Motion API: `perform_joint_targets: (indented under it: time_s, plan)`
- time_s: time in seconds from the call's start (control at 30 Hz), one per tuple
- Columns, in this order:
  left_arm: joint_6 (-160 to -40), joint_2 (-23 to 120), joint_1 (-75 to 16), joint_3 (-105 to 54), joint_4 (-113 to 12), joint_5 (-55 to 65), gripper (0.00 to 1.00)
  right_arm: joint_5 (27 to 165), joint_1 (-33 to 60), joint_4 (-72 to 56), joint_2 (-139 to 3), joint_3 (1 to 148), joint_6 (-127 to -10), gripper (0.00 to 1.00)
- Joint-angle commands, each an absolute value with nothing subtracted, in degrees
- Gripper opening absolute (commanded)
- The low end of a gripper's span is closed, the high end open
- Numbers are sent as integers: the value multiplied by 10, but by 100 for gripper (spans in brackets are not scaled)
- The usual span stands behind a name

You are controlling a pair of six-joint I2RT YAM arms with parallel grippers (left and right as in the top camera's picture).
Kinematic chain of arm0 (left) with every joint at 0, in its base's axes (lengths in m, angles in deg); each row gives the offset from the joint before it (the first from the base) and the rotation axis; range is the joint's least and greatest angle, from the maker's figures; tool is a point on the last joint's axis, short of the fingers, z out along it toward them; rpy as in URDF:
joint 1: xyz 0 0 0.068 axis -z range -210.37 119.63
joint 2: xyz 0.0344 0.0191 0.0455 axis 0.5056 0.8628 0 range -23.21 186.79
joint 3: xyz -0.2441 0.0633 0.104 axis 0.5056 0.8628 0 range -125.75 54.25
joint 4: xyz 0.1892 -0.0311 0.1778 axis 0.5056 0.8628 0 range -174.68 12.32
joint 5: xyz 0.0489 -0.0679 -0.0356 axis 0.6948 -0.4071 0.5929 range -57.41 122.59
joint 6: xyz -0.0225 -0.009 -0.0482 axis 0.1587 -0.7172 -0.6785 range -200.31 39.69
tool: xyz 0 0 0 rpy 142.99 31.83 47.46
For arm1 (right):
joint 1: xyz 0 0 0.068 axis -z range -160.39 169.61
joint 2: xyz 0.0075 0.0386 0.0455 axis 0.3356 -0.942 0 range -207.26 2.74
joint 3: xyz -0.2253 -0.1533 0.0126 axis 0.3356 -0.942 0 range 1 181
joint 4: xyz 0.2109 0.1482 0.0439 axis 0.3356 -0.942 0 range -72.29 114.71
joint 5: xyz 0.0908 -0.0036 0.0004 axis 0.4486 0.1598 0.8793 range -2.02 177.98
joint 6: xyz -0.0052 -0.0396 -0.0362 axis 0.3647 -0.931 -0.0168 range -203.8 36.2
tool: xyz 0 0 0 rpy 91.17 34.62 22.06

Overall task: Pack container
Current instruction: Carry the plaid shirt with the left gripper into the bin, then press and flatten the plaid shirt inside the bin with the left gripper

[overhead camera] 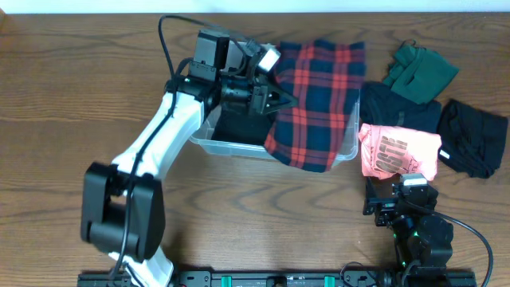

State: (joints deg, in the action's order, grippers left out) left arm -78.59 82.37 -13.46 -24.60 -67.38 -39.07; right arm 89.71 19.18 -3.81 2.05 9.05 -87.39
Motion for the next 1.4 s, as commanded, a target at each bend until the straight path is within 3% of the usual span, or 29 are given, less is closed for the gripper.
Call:
perform_joint_targets:
  time_s: [0.0,0.3,0.63,0.7,0.83,0.9,1.17,1.37]
  plan:
    - [-787,840,-165,-255,-628,-302,6,899,196,-38,24,89,-875,99]
    - [-776,845,-245,-255,-547,-179,6,899,196,-38,24,89,-875,99]
    - [-767,845,-253,-255,-534,-47,7,899,196,-38,24,89,-875,99]
    - [-768,844,-253,-256,-534,-44,13,899,196,-38,24,89,-875,99]
    - [-785,821,-253,-269,-509,-44,48,899,196,-38,24,89,-875,99]
    - [-784,800,-254,-282,-493,-41,59,899,196,-38,24,89,-875,99]
    - [-792,720,-259,-330,-508,-25,62,899,196,-38,24,89,-875,99]
    - [-801,740,-209,-329,-529,-26,61,899,196,-38,24,89,-875,99]
